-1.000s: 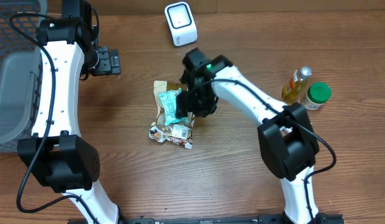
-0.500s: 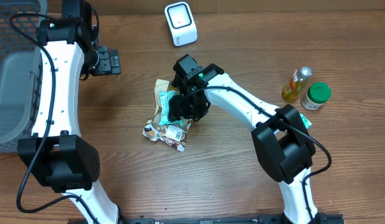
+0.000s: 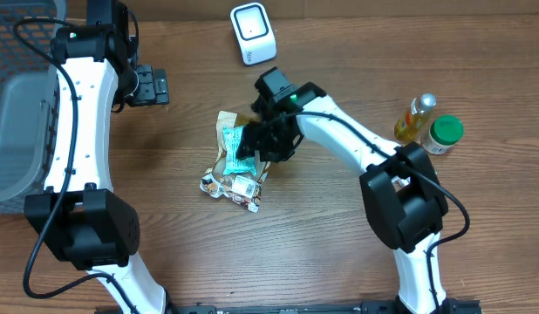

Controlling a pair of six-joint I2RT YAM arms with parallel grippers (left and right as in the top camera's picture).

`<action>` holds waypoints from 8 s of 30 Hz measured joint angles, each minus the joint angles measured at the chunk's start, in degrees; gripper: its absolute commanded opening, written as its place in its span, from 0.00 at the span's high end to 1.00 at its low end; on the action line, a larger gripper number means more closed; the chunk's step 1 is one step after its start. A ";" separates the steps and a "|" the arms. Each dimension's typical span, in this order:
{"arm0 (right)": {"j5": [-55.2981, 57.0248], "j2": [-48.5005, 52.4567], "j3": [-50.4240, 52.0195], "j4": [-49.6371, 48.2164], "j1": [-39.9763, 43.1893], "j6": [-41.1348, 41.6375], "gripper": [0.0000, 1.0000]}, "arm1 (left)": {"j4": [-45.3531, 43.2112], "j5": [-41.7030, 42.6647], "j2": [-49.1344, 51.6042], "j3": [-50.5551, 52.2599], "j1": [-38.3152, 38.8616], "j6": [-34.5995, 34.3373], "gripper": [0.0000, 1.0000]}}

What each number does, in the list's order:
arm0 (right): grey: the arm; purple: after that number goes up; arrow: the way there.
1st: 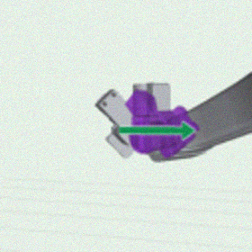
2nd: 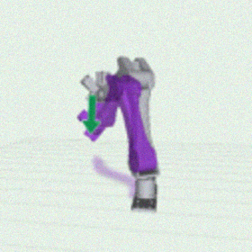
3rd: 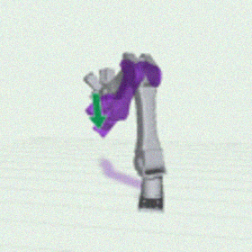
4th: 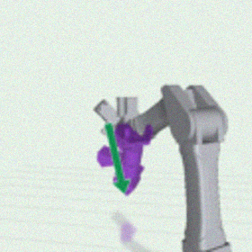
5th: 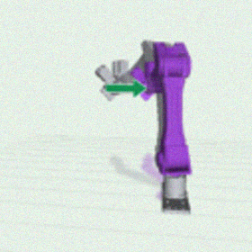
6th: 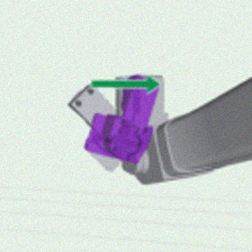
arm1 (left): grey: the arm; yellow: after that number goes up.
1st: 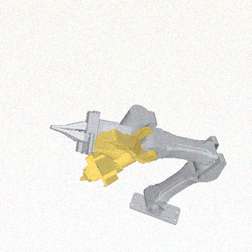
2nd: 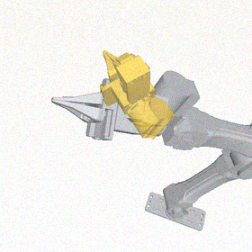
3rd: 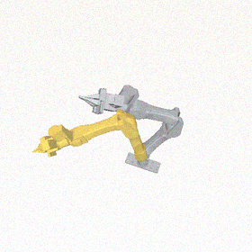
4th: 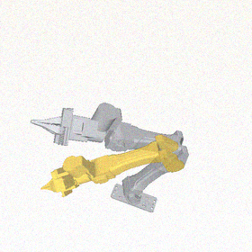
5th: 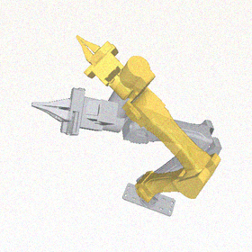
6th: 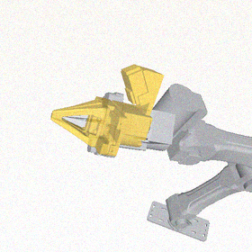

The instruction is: Scan the item barcode

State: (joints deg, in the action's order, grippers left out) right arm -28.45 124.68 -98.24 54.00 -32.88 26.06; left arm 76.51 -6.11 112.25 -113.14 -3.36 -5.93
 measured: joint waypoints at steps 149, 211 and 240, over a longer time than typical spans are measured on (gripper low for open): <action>22.75 -6.60 13.99 2.89 2.95 -0.90 0.87 | 0.00 0.00 0.00 -0.02 0.00 0.00 0.00; 23.32 -5.55 0.66 26.60 3.67 -0.79 0.95 | -0.04 0.00 0.00 -0.02 0.00 0.00 0.00; 10.78 -5.46 7.50 15.06 3.34 -0.96 0.91 | 0.00 0.00 0.00 -0.02 0.00 0.00 0.00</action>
State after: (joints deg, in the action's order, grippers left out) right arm -17.67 119.22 -90.74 69.06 -29.54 25.10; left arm 76.51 -6.11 112.25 -113.16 -3.36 -5.93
